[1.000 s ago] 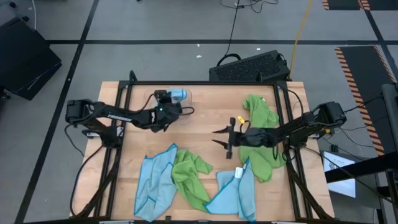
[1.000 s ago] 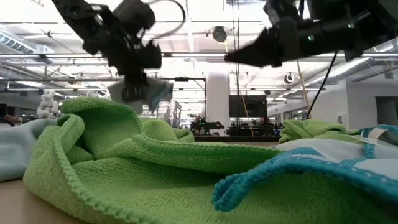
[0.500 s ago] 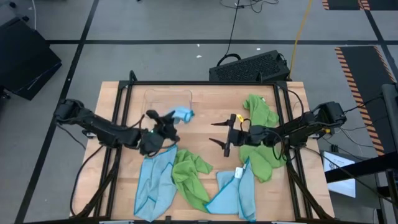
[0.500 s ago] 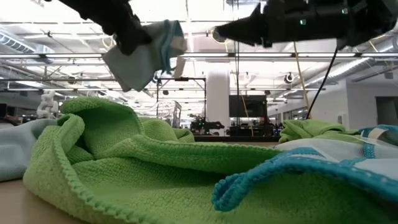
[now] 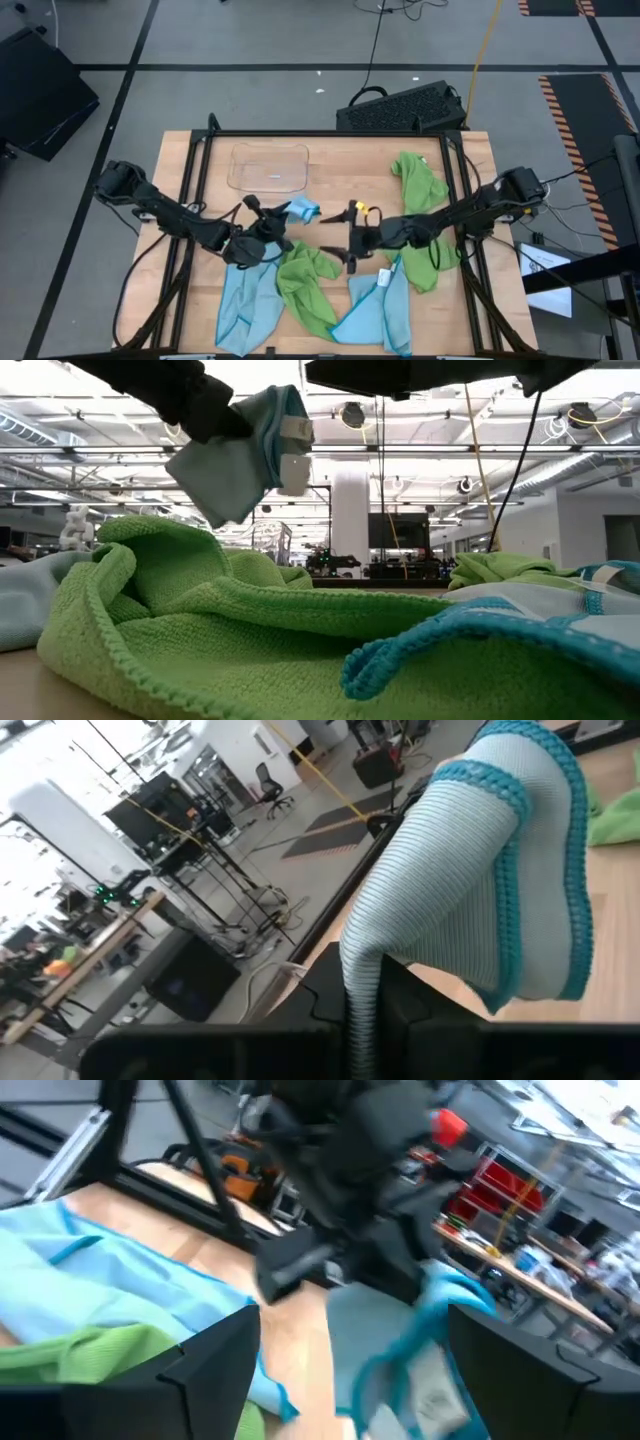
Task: Fold microfiber towels
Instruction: Put the top center blue microfiber cloth into the bin
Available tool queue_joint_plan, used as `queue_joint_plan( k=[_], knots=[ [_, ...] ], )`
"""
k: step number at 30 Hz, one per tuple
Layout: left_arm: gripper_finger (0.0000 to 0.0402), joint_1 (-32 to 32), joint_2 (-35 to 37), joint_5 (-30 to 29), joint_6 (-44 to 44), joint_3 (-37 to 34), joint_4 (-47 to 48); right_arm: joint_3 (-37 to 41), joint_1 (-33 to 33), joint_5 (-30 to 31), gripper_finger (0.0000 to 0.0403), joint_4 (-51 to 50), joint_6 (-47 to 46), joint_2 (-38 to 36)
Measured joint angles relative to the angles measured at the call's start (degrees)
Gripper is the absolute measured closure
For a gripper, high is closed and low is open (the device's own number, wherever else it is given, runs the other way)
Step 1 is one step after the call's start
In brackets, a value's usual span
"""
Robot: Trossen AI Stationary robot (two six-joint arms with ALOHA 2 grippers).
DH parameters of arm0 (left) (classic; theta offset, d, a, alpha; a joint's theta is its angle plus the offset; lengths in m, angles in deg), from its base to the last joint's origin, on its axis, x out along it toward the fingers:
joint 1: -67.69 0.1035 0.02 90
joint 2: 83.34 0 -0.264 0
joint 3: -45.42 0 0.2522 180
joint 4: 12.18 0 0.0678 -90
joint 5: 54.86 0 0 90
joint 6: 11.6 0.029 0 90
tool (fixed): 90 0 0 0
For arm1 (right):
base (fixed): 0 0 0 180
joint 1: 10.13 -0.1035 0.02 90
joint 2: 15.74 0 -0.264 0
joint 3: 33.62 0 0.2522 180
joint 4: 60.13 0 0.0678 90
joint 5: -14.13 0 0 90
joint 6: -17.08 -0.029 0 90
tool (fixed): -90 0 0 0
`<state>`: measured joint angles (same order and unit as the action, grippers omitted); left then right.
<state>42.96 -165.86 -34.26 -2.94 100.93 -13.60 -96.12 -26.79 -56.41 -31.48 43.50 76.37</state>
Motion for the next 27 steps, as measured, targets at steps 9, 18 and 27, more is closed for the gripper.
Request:
queue_joint_plan(
  k=[9,18,27],
  knots=[
    [0.0378,0.0,0.0,3.0,-3.0,0.0,1.1,-7.6,-2.6,8.6,0.0013,4.2,7.3,10.4],
    [0.0386,0.3,0.0,9.8,-5.9,0.0,5.5,-9.1,-2.8,16.8,0.0008,13.9,6.5,14.3],
    [0.0383,0.7,0.0,16.2,-4.3,0.0,3.0,-9.1,2.1,14.8,0.0014,5.3,-1.6,14.7]
  ],
)
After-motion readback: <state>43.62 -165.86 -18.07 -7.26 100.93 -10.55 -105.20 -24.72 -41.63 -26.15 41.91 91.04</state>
